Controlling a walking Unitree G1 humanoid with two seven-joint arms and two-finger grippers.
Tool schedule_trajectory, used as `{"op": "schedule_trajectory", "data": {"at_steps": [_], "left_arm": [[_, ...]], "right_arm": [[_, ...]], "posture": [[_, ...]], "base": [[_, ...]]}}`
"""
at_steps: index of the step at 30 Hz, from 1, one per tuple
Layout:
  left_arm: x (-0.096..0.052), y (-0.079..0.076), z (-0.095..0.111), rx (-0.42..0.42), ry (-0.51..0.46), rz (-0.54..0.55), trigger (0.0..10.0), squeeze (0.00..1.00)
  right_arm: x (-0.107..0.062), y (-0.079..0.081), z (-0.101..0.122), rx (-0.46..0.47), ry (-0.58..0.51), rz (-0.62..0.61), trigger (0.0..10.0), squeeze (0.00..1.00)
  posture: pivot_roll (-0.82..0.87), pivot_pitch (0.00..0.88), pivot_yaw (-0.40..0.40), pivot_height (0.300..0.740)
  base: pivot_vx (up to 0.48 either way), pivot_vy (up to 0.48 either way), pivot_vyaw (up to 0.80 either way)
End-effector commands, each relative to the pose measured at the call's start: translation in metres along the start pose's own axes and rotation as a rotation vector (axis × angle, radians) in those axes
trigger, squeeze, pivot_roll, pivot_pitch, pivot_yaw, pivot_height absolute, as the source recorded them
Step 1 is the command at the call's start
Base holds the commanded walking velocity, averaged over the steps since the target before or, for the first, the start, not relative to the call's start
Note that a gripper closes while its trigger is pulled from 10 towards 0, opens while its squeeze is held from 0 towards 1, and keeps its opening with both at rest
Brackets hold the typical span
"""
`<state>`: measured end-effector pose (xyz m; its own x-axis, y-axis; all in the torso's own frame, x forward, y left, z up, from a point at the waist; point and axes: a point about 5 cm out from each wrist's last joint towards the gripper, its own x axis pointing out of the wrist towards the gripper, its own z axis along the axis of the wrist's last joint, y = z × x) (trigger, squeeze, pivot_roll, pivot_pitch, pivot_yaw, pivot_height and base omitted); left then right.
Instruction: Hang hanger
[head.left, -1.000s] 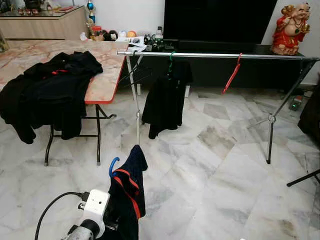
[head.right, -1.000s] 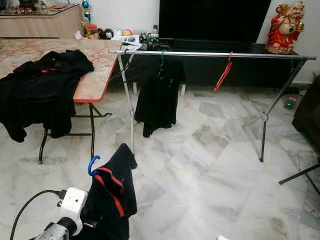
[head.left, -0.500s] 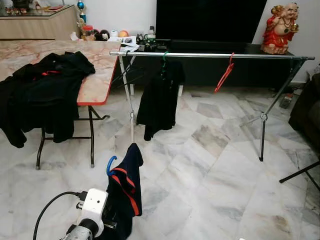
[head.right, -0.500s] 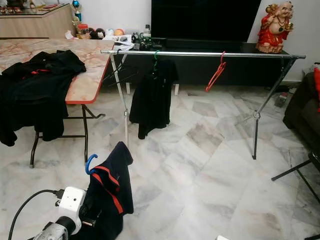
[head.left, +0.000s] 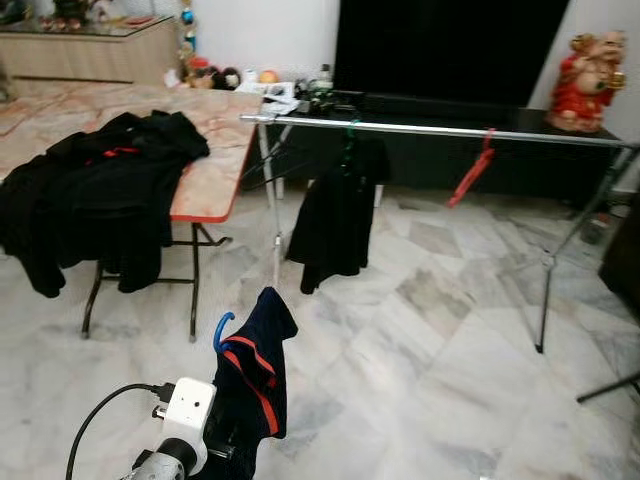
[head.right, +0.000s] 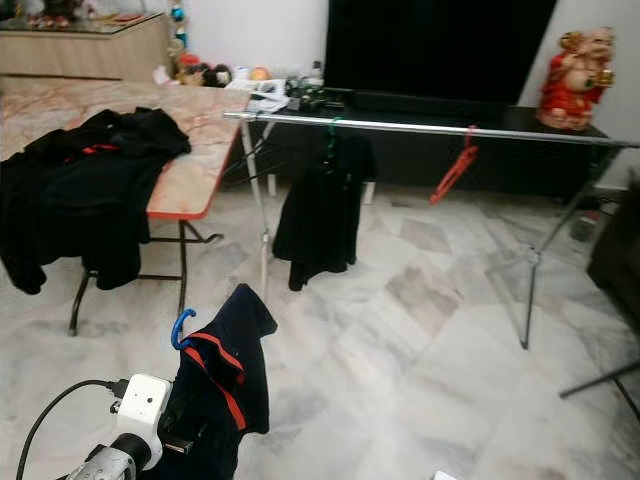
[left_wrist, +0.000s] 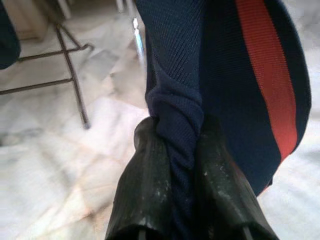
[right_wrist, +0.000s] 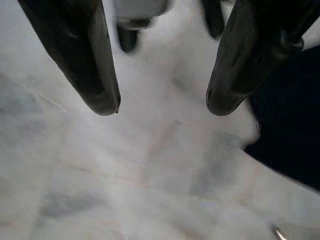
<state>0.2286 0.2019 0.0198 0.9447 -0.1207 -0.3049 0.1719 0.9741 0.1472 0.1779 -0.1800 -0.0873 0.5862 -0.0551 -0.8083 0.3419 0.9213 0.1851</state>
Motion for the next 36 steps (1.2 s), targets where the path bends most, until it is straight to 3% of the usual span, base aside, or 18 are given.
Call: {"op": "schedule_trajectory", "data": {"at_steps": [1,10,36], "left_arm": [[0.009,-0.010,0.020,-0.007,-0.084,-0.032,10.0,0.00],[0.010,-0.010,0.021,-0.004,-0.087,-0.034,10.0,0.00],[0.018,-0.014,0.033,0.012,-0.112,-0.051,10.0,0.00]], "right_arm": [[-0.003,-0.016,-0.006,-0.005,0.019,-0.043,10.0,0.00],[-0.003,-0.016,-0.005,-0.009,0.020,-0.039,10.0,0.00],[-0.002,-0.016,-0.003,-0.044,0.017,-0.048,10.0,0.00]], "posture": [[0.18,0.000,-0.036,0.740],[0.18,0.000,-0.036,0.740],[0.18,0.000,-0.036,0.740]], "base": [[0.326,0.000,-0.68],[0.327,0.000,-0.65],[0.336,0.000,0.00]]}}
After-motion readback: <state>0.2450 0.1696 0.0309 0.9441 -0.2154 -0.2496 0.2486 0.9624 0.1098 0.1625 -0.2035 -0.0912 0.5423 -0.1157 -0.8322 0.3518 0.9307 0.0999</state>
